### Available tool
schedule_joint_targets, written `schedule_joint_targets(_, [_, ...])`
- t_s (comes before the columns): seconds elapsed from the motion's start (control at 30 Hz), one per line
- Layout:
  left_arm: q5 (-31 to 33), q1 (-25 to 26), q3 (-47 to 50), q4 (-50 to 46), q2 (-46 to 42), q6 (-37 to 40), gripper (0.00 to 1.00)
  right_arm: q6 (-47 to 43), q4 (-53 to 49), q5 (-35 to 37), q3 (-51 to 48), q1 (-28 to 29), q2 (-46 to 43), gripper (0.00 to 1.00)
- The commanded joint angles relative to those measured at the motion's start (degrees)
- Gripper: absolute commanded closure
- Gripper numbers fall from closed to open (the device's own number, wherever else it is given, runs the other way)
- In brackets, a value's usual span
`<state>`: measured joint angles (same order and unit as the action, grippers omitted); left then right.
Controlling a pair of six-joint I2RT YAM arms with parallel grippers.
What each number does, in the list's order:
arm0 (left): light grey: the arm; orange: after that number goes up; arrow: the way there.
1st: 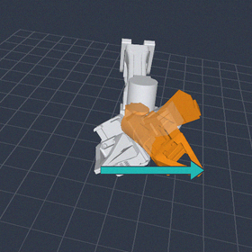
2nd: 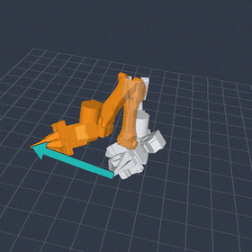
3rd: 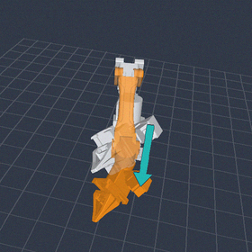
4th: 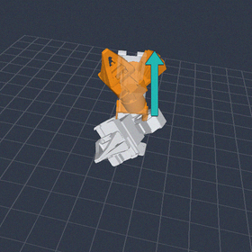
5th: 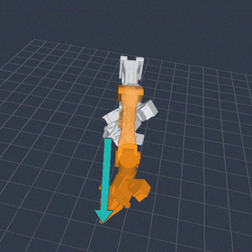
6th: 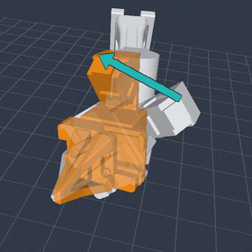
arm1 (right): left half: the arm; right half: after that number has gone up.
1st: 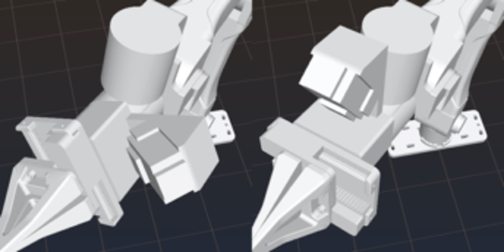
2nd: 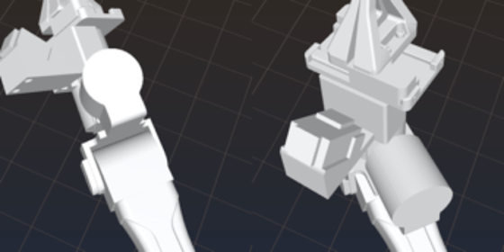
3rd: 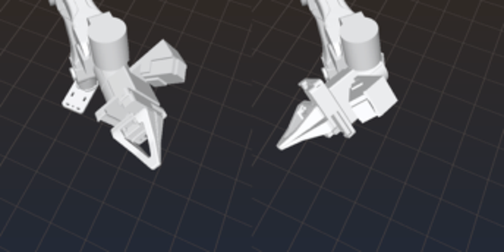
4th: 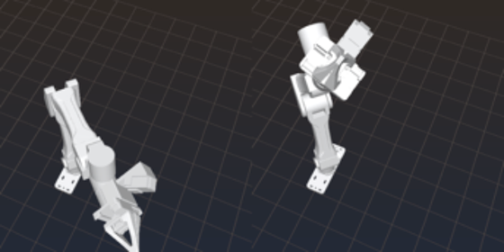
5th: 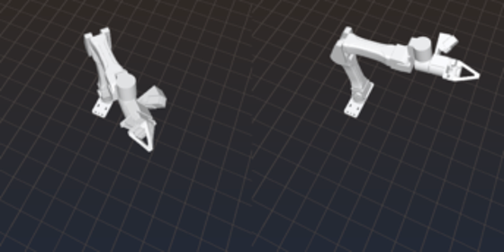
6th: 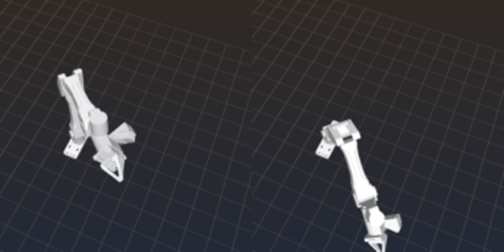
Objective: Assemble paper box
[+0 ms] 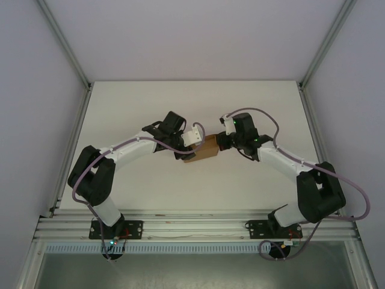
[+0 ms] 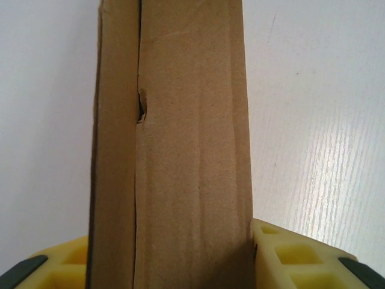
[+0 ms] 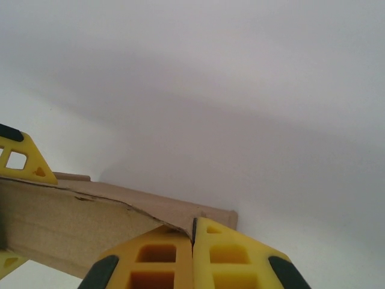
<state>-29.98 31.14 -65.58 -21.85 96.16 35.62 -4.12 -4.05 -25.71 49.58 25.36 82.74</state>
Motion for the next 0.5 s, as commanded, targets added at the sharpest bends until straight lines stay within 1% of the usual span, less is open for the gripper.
schedule_joint_targets(0.0, [2.3, 0.2, 0.2, -2.3, 1.5, -2.2, 0.54, -0.5, 0.9, -0.2, -3.8, 0.3, 1.3, 0.94])
schedule_joint_targets(0.03, [2.6, 0.1, 0.2, -2.4, 1.7, -2.4, 0.54, -0.3, 2.2, -1.2, -4.8, 0.4, 1.0, 0.93])
schedule_joint_targets(0.1, [2.7, 0.2, -0.1, -2.9, 1.7, -2.8, 0.54, 2.1, 5.4, 0.9, -7.0, 0.5, 0.3, 0.94])
schedule_joint_targets(0.23, [2.4, 0.2, 0.3, -2.3, 1.0, -3.4, 0.52, 3.5, 10.2, 3.3, -11.1, 0.5, -1.1, 0.94])
schedule_joint_targets(0.37, [2.9, 0.2, 0.1, -1.8, 0.3, -4.7, 0.41, 3.2, 11.8, 4.0, -13.0, 0.5, -2.1, 0.94])
schedule_joint_targets(0.47, [3.0, 0.2, -0.4, -1.1, -0.1, -6.3, 0.36, 3.0, 12.3, 5.5, -13.5, 0.7, -2.0, 0.94])
